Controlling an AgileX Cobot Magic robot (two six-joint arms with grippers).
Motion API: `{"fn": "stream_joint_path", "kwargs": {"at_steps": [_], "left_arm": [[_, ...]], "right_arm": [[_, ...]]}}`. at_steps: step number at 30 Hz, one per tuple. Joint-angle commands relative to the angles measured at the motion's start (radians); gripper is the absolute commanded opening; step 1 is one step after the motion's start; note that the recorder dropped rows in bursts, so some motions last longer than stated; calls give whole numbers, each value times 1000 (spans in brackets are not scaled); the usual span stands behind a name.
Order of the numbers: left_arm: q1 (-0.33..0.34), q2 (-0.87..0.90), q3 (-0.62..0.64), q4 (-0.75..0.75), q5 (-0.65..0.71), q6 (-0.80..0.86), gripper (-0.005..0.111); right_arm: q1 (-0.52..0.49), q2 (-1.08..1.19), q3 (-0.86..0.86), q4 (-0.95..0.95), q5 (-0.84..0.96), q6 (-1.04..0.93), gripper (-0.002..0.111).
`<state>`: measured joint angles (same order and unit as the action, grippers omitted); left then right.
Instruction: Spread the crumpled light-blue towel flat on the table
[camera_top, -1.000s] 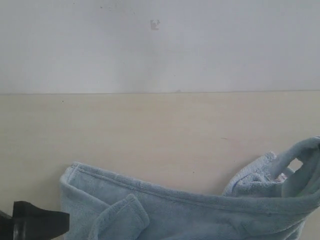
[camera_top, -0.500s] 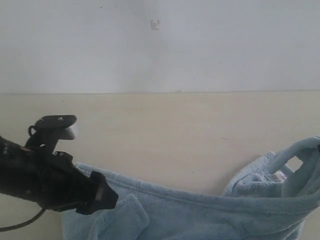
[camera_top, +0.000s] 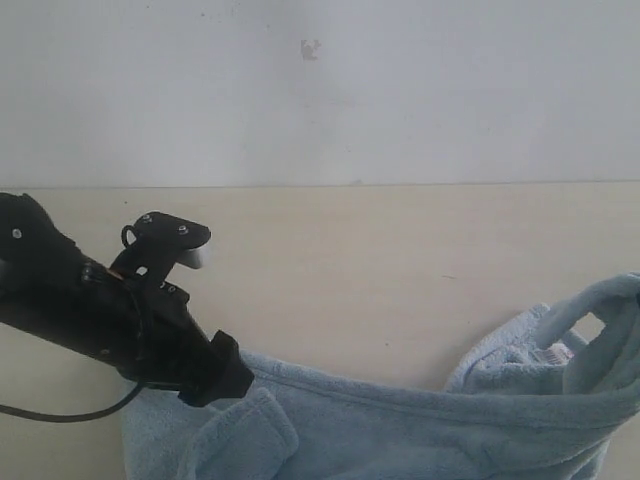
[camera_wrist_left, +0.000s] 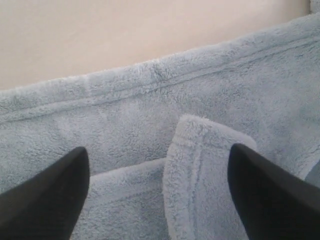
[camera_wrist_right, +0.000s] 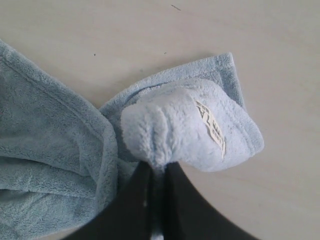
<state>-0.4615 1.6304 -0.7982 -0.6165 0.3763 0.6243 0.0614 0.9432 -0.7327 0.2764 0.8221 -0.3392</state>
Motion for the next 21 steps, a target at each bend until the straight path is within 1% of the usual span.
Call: {"fn": "stream_joint_path", "kwargs": {"at_steps": [1, 5, 7, 9, 11, 13, 21], "left_arm": [[-1, 23, -6, -1, 9, 42, 72], [-1, 52, -6, -24, 36, 73, 72], [-1, 63, -6, -66, 39, 107, 72], [-1, 73, -6, -147, 43, 170, 72], [-1, 87, -6, -258, 55, 286, 72], [-1, 102, -6, -332, 62, 376, 72], [-1, 161, -6, -428, 66, 452, 72]], "right_arm": [[-1, -4, 2, 1, -10, -11, 0], [-1, -4, 2, 1, -10, -11, 0], [-1, -4, 2, 1, -10, -11, 0], [-1, -4, 2, 1, -10, -11, 0], [-1, -4, 2, 1, -10, -11, 0], [-1, -4, 2, 1, -10, -11, 0], [-1, -4, 2, 1, -12, -11, 0]]}}
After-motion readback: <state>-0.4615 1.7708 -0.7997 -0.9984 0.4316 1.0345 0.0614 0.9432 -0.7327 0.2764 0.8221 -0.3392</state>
